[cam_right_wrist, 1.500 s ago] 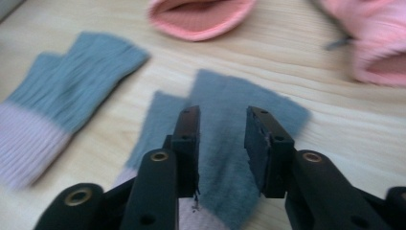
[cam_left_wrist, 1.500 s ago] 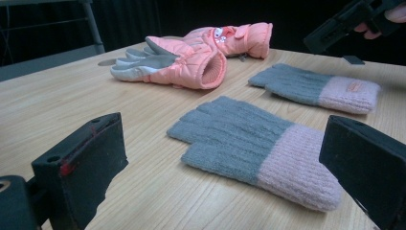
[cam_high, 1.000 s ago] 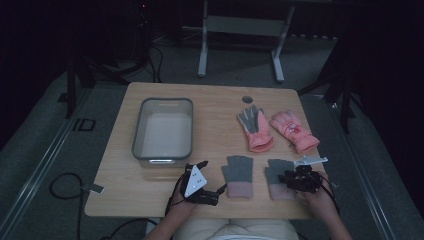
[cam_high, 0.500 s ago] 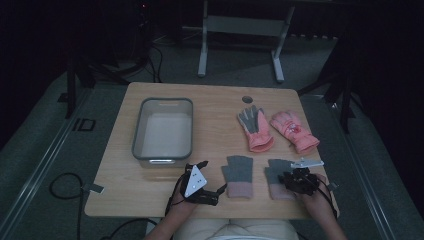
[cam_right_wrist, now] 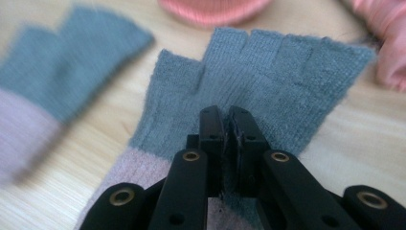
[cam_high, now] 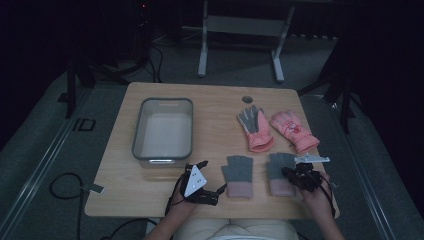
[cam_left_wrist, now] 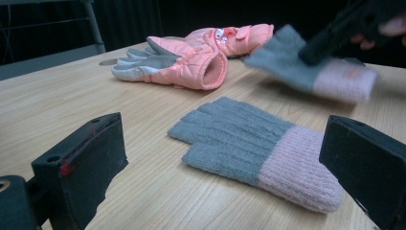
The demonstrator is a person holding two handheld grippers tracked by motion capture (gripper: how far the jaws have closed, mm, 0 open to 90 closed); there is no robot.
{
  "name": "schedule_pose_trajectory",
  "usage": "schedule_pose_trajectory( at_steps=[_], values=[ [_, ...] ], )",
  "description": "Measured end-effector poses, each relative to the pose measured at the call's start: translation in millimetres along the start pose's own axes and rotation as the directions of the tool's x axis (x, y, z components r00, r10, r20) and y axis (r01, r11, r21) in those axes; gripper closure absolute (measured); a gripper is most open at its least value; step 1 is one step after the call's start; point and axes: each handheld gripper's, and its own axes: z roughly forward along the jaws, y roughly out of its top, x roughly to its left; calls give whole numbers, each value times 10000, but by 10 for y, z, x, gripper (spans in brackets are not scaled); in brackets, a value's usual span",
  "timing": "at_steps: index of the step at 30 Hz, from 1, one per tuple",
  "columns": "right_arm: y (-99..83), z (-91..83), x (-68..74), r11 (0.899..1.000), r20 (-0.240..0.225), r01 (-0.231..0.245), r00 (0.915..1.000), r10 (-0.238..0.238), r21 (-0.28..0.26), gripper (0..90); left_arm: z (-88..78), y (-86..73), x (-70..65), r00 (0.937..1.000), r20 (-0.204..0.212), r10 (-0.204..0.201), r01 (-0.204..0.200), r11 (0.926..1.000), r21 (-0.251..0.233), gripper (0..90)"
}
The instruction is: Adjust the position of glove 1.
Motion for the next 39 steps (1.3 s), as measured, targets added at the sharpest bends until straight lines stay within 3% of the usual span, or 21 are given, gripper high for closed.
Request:
schedule_pose_trajectory(
  at_steps=[5, 9, 12, 16, 20, 29, 39],
  values=[
    [258, -184, 146, 9979, -139, 13, 9999, -22, -643, 850, -1, -1, 5, 10000, 4, -31, 31, 10000, 4, 14],
    [414, -234, 257, 9957, -215, -108, 9997, 88, -924, 850, -4, -2, 9, 10000, 27, -59, 59, 10000, -19, 14],
    [567, -250, 474, 9926, -694, -281, 9974, 200, -1181, 850, -5, -4, 11, 9999, 2, -128, 128, 9999, -70, 14],
    [643, -215, 681, 9914, -923, -215, 9957, 96, -1287, 849, -7, -4, 10, 10000, -6, -60, 60, 10000, -55, 14],
    [650, -124, 846, 9921, -1159, -255, 9932, 111, -1230, 849, -8, -4, 12, 10000, 8, -97, 97, 9999, -70, 14],
    [521, 184, 1068, 9990, -1620, -183, 9867, 116, -403, 849, -7, -3, 18, 9999, 84, -136, 137, 9999, -40, 14],
    [388, 432, 1108, 9997, -1668, -91, 9859, 130, 245, 846, 2, 1, -3, 9999, 135, 92, -92, 10000, 37, 14]
  ],
)
